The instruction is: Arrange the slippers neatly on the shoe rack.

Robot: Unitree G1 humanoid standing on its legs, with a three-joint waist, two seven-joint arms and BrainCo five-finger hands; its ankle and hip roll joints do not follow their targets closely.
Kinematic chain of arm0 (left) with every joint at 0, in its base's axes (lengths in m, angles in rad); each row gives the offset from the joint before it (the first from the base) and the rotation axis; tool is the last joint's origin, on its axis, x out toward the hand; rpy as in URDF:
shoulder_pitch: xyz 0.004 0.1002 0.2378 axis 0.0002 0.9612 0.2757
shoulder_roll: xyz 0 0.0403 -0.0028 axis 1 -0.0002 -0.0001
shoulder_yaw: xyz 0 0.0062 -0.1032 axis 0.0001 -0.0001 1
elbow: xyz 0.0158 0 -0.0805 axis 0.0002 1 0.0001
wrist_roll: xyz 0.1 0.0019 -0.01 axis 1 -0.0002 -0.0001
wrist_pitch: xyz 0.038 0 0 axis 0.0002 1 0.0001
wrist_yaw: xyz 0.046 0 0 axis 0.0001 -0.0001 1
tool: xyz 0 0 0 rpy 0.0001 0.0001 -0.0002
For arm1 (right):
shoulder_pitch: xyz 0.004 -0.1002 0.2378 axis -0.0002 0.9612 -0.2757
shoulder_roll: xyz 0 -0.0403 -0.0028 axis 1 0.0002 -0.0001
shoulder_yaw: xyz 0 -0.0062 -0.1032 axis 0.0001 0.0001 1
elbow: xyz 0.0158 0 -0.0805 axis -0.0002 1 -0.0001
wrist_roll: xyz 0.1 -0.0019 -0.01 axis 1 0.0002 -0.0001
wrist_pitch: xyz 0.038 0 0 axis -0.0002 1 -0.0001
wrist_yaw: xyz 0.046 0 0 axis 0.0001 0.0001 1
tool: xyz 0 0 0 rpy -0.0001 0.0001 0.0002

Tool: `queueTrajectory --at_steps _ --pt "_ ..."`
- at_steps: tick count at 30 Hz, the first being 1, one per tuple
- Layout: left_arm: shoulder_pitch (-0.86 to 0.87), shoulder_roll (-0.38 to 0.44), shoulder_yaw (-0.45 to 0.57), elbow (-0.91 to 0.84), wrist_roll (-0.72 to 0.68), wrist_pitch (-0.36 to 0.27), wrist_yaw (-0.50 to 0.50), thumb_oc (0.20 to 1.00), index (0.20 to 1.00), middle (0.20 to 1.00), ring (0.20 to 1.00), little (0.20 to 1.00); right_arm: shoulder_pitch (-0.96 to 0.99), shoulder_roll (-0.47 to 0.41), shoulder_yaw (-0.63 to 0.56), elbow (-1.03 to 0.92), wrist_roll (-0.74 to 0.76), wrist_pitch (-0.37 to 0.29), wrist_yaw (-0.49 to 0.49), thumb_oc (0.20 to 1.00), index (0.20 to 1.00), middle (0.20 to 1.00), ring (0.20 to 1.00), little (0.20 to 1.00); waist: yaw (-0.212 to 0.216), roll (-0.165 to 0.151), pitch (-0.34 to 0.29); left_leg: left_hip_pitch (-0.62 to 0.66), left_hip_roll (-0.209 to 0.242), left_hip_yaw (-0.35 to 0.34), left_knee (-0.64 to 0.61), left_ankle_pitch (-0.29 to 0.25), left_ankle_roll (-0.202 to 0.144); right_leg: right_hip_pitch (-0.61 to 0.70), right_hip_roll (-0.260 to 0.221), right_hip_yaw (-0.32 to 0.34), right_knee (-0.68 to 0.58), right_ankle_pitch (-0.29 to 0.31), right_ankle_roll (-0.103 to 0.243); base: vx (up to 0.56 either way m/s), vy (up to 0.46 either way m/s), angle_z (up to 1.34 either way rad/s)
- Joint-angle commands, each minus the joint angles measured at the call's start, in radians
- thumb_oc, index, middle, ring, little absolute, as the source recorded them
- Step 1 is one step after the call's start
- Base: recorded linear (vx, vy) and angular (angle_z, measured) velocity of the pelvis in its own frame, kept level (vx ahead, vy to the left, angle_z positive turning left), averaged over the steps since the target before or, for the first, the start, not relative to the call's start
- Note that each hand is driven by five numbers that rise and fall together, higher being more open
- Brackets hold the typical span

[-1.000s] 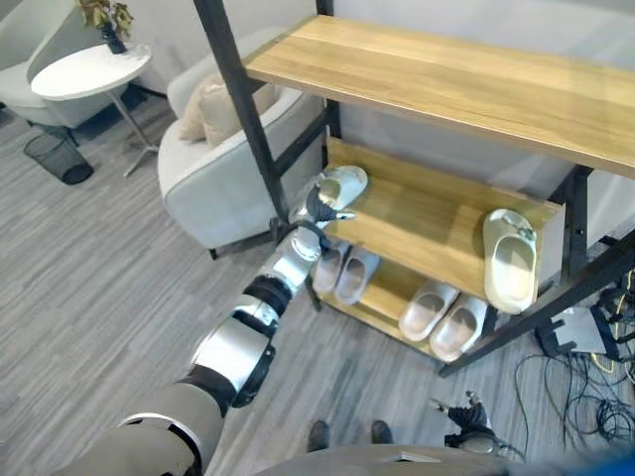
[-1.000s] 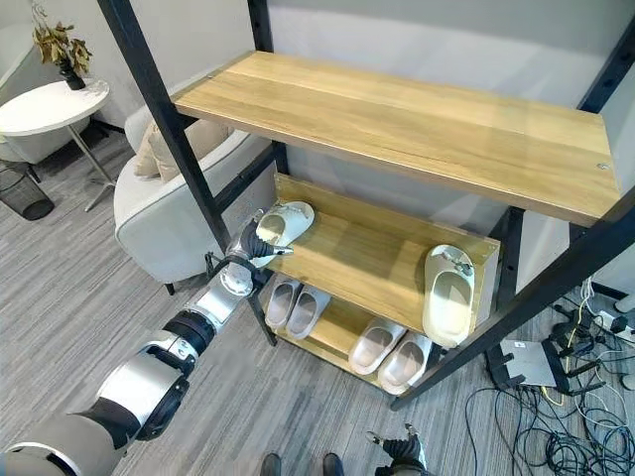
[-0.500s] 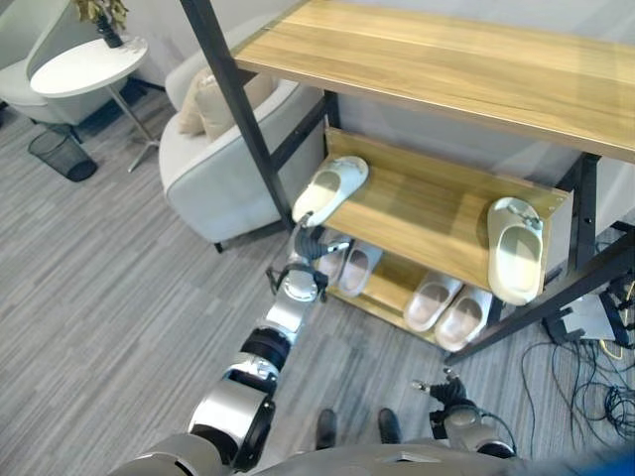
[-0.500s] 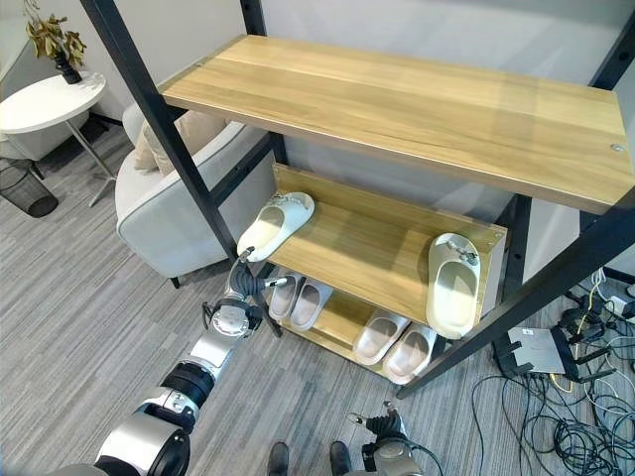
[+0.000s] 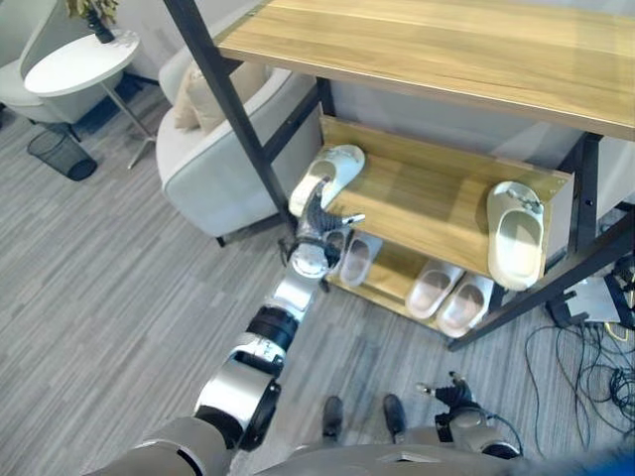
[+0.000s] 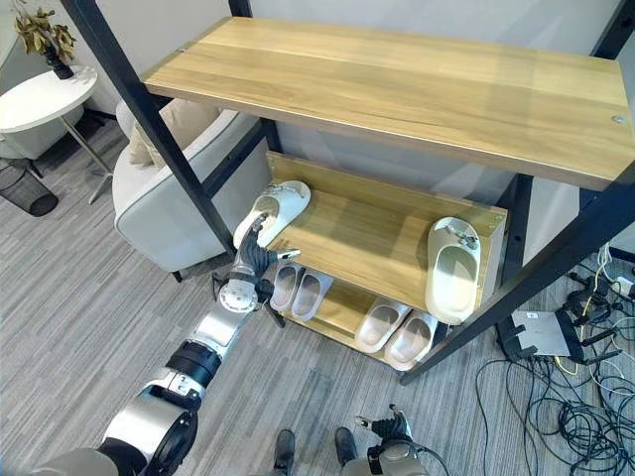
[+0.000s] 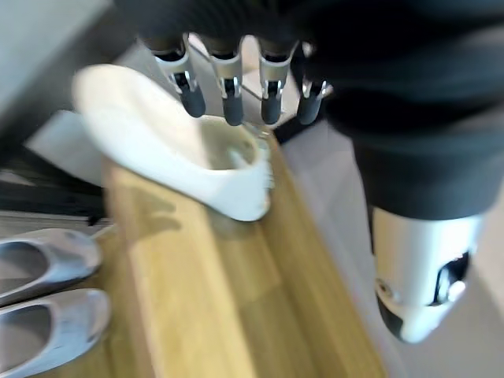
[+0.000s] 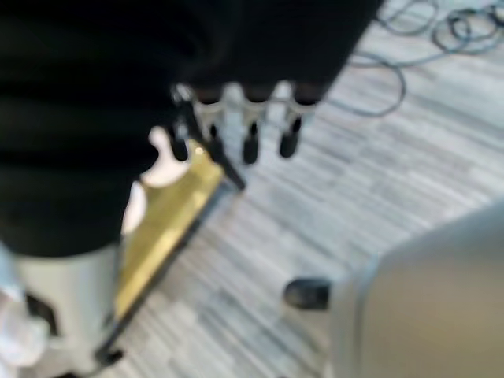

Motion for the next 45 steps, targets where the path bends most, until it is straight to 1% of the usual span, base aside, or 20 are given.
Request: queueTrajectory --at_steps 1,4,6,7,9,10,11,12,13,15,16,18,20,21,22,24,25,29,33,45 --pt "-0.12 -0.022 0.038 0.061 0.036 -0.023 0.003 1.0 1.0 1.0 1.0 1.0 -0.029 -0.003 -0.007 -0.002 -0.027 -0.008 0.0 1.0 1.0 1.0 1.0 1.0 0.022 0.04 0.022 0.119 -0.027 0.006 0.003 -0.099 0.024 -0.1 -0.041 0.087 0.174 -0.064 0.038 -0.01 0.043 -0.1" --pt "-0.194 0.002 0.039 0.122 0.043 -0.022 0.025 1.0 1.0 1.0 1.0 1.0 -0.045 -0.011 0.01 0.003 -0.044 -0.008 0.004 1.0 1.0 1.0 1.0 1.0 0.02 0.044 0.039 0.101 -0.034 0.015 0.003 -0.096 0.027 -0.121 -0.042 0.097 0.174 -0.055 0.042 -0.02 0.037 -0.17" --pt "-0.275 0.053 0.031 0.159 0.057 -0.012 0.041 1.0 1.0 1.0 1.0 1.0 -0.059 -0.021 0.008 0.004 -0.049 -0.01 0.001 1.0 1.0 1.0 1.0 1.0 0.021 0.045 0.062 0.078 -0.041 0.022 0.003 -0.094 0.029 -0.148 -0.043 0.109 0.168 -0.045 0.047 -0.02 0.058 -0.1" --pt "-0.277 0.053 0.031 0.16 0.057 -0.012 0.041 1.0 1.0 1.0 1.0 1.0 -0.06 -0.021 0.007 0.004 -0.049 -0.01 0.001 1.0 1.0 1.0 1.0 1.0 0.022 0.044 0.062 0.077 -0.042 0.023 0.003 -0.094 0.029 -0.149 -0.043 0.11 0.169 -0.045 0.047 -0.03 0.035 -0.02" --pt "-0.339 0.109 0.027 0.168 0.064 0.006 0.047 1.0 1.0 1.0 1.0 1.0 -0.06 -0.026 -0.003 0.004 -0.049 -0.012 -0.006 1.0 1.0 1.0 1.0 1.0 0.025 0.039 0.081 0.054 -0.043 0.03 0.003 -0.093 0.03 -0.176 -0.041 0.122 0.166 -0.036 0.051 -0.02 0.034 -0.06" --pt "-0.34 0.109 0.027 0.169 0.064 0.006 0.047 1.0 1.0 1.0 1.0 1.0 -0.061 -0.026 -0.003 0.004 -0.049 -0.012 -0.006 1.0 1.0 1.0 1.0 1.0 0.025 0.038 0.081 0.054 -0.043 0.031 0.003 -0.093 0.03 -0.177 -0.041 0.123 0.166 -0.035 0.051 -0.01 0.044 -0.15" --pt "-0.382 0.15 0.031 0.166 0.06 0.022 0.043 1.0 1.0 1.0 1.0 1.0 -0.055 -0.029 -0.013 0.004 -0.05 -0.013 -0.011 1.0 1.0 1.0 1.0 1.0 0.027 0.035 0.094 0.042 -0.044 0.036 0.003 -0.093 0.031 -0.192 -0.041 0.129 0.162 -0.03 0.055 -0.01 0.028 -0.14" --pt "-0.382 0.151 0.031 0.166 0.06 0.023 0.043 1.0 1.0 1.0 1.0 1.0 -0.055 -0.029 -0.013 0.004 -0.05 -0.013 -0.011 1.0 1.0 1.0 1.0 1.0 0.028 0.034 0.093 0.041 -0.044 0.036 0.003 -0.093 0.031 -0.193 -0.041 0.129 0.162 -0.03 0.055 0.0 0.05 -0.13" --pt "-0.417 0.186 0.045 0.164 0.052 0.04 0.044 1.0 1.0 1.0 1.0 1.0 -0.048 -0.029 -0.022 0.005 -0.047 -0.012 -0.014 1.0 1.0 1.0 1.0 1.0 0.03 0.027 0.105 0.033 -0.046 0.038 0.003 -0.093 0.033 -0.199 -0.043 0.134 0.154 -0.025 0.058 0.01 0.03 -0.08" --pt "-0.432 0.202 0.049 0.161 0.05 0.044 0.045 1.0 1.0 1.0 1.0 1.0 -0.043 -0.029 -0.027 0.005 -0.046 -0.013 -0.016 1.0 1.0 1.0 1.0 1.0 0.03 0.024 0.109 0.03 -0.047 0.04 0.003 -0.093 0.034 -0.202 -0.044 0.138 0.149 -0.022 0.061 0.02 0.035 -0.05" --pt "-0.453 0.233 0.054 0.153 0.049 0.049 0.051 1.0 1.0 1.0 1.0 1.0 -0.038 -0.027 -0.038 0.003 -0.042 -0.013 -0.018 1.0 1.0 1.0 1.0 1.0 0.033 0.019 0.115 0.025 -0.049 0.042 0.003 -0.096 0.036 -0.206 -0.048 0.144 0.137 -0.016 0.066 0.02 0.032 -0.03" --pt "-0.464 0.255 0.054 0.143 0.054 0.052 0.056 1.0 1.0 1.0 1.0 1.0 -0.033 -0.024 -0.045 0.003 -0.039 -0.014 -0.016 1.0 1.0 1.0 1.0 1.0 0.032 0.017 0.12 0.02 -0.052 0.044 0.003 -0.097 0.037 -0.209 -0.05 0.148 0.13 -0.01 0.07 0.02 0.026 -0.01" --pt "-0.498 0.303 0.026 0.149 0.077 0.052 0.068 1.0 1.0 1.0 1.0 1.0 -0.039 -0.019 -0.046 0.004 -0.042 -0.015 -0.016 1.0 1.0 1.0 1.0 1.0 0.035 0.009 0.13 0.006 -0.056 0.048 0.003 -0.098 0.041 -0.214 -0.057 0.152 0.111 -0.001 0.079 0.02 0.041 -0.05" --pt "-0.499 0.303 0.026 0.15 0.077 0.052 0.069 1.0 1.0 1.0 1.0 1.0 -0.04 -0.018 -0.046 0.004 -0.042 -0.015 -0.016 1.0 1.0 1.0 1.0 1.0 0.035 0.008 0.13 0.006 -0.056 0.049 0.003 -0.098 0.041 -0.214 -0.057 0.153 0.111 -0.001 0.079 0.02 0.048 -0.07" --pt "-0.524 0.34 -0.014 0.164 0.1 0.044 0.075 1.0 1.0 1.0 1.0 1.0 -0.047 -0.018 -0.048 0.003 -0.044 -0.02 -0.016 1.0 1.0 1.0 1.0 1.0 0.036 0.007 0.135 -0.001 -0.059 0.05 0.003 -0.098 0.043 -0.215 -0.06 0.155 0.102 0.002 0.082 0.0 0.0 0.0" --pt "-0.535 0.354 -0.032 0.171 0.11 0.042 0.078 1.0 1.0 1.0 1.0 1.0 -0.054 -0.02 -0.052 0.0 -0.042 -0.021 -0.016 1.0 1.0 1.0 1.0 1.0 0.036 0.005 0.14 -0.004 -0.06 0.05 0.003 -0.098 0.044 -0.217 -0.063 0.155 0.097 0.004 0.084 0.01 0.04 -0.01" --pt "-0.561 0.374 -0.069 0.199 0.126 0.04 0.089 1.0 1.0 1.0 1.0 1.0 -0.069 -0.022 -0.057 -0.008 -0.038 -0.024 -0.017 1.0 1.0 1.0 1.0 1.0 0.035 0.004 0.146 -0.012 -0.066 0.051 0.003 -0.097 0.045 -0.216 -0.069 0.153 0.083 0.009 0.09 0.02 0.047 -0.02" --pt "-0.604 0.386 -0.108 0.233 0.138 0.04 0.103 1.0 1.0 1.0 1.0 1.0 -0.072 -0.016 -0.056 -0.033 -0.039 -0.027 -0.02 1.0 1.0 1.0 1.0 1.0 0.033 0.005 0.161 -0.032 -0.075 0.054 0.003 -0.093 0.048 -0.227 -0.08 0.149 0.067 0.021 0.097 0.0 0.035 0.0" --pt "-0.654 0.393 -0.162 0.289 0.177 0.041 0.144 1.0 1.0 1.0 1.0 1.0 -0.08 -0.021 -0.046 -0.067 -0.045 -0.032 -0.024 1.0 1.0 1.0 1.0 1.0 0.027 -0.001 0.177 -0.051 -0.083 0.057 0.003 -0.093 0.05 -0.246 -0.086 0.148 0.059 0.03 0.105 0.01 0.029 0.0" --pt "-0.701 0.357 -0.208 0.391 0.191 0.047 0.21 1.0 1.0 1.0 1.0 1.0 -0.096 -0.02 -0.043 -0.071 -0.049 -0.027 -0.032 1.0 1.0 1.0 1.0 1.0 0.019 -0.008 0.187 -0.067 -0.097 0.057 0.003 -0.095 0.052 -0.266 -0.098 0.148 0.042 0.039 0.117 0.02 0.005 0.0"
